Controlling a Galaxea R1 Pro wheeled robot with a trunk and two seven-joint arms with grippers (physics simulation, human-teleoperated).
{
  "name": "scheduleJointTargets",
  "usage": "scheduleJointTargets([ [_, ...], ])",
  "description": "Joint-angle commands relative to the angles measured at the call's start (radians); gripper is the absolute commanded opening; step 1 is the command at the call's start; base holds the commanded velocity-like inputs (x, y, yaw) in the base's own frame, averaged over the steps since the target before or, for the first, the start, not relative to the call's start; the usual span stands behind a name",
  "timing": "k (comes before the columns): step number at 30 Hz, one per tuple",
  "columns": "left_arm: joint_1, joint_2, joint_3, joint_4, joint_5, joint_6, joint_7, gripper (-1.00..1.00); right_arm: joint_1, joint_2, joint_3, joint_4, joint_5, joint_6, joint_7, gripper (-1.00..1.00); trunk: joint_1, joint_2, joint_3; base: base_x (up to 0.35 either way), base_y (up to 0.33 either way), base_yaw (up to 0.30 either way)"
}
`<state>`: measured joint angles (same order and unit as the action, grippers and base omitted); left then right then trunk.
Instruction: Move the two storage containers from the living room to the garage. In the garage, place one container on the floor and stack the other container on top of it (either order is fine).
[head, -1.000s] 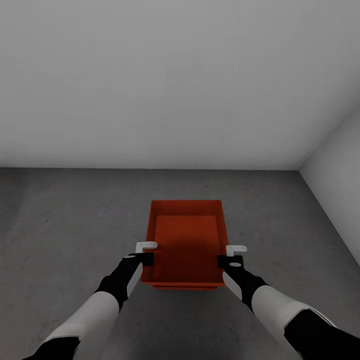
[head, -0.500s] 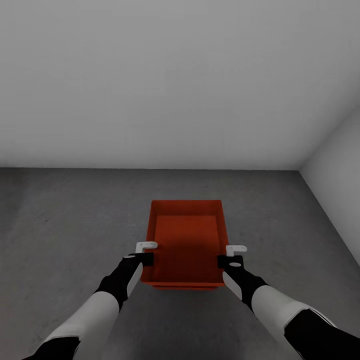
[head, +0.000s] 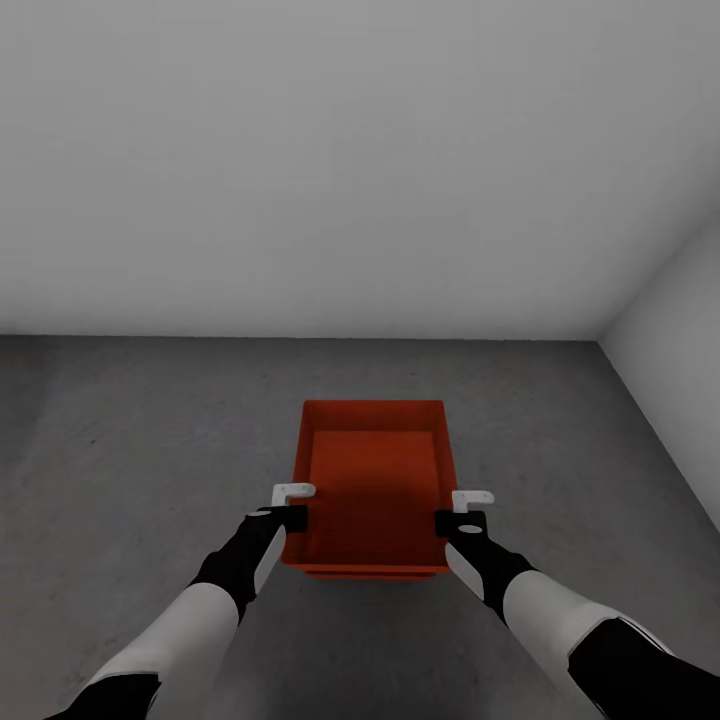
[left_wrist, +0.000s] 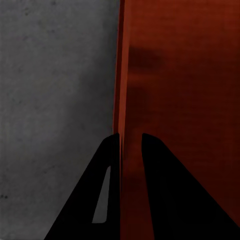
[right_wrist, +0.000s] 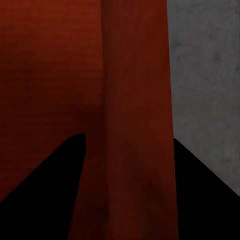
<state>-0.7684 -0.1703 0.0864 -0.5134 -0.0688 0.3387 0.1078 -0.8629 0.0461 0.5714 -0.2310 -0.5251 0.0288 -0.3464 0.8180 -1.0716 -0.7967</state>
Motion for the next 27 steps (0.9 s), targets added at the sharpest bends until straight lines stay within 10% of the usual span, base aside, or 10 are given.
scheduleJointTargets([
  [1,0.0,-0.001,0.007,0.0,0.004,0.005,-0.001,-1.0,-0.001,0.0,0.004,-0.004,0.005,0.003,-0.006,-1.0,0.0,-0.001,-0.001,0.0,0.0,0.0],
  [27,0.0,-0.002,0.007,0.0,0.004,0.005,-0.002,-1.0,-0.001,0.0,0.004,-0.004,0.005,0.003,-0.006,-1.0,0.084,-0.155,-0.07,0.0,0.0,0.0],
])
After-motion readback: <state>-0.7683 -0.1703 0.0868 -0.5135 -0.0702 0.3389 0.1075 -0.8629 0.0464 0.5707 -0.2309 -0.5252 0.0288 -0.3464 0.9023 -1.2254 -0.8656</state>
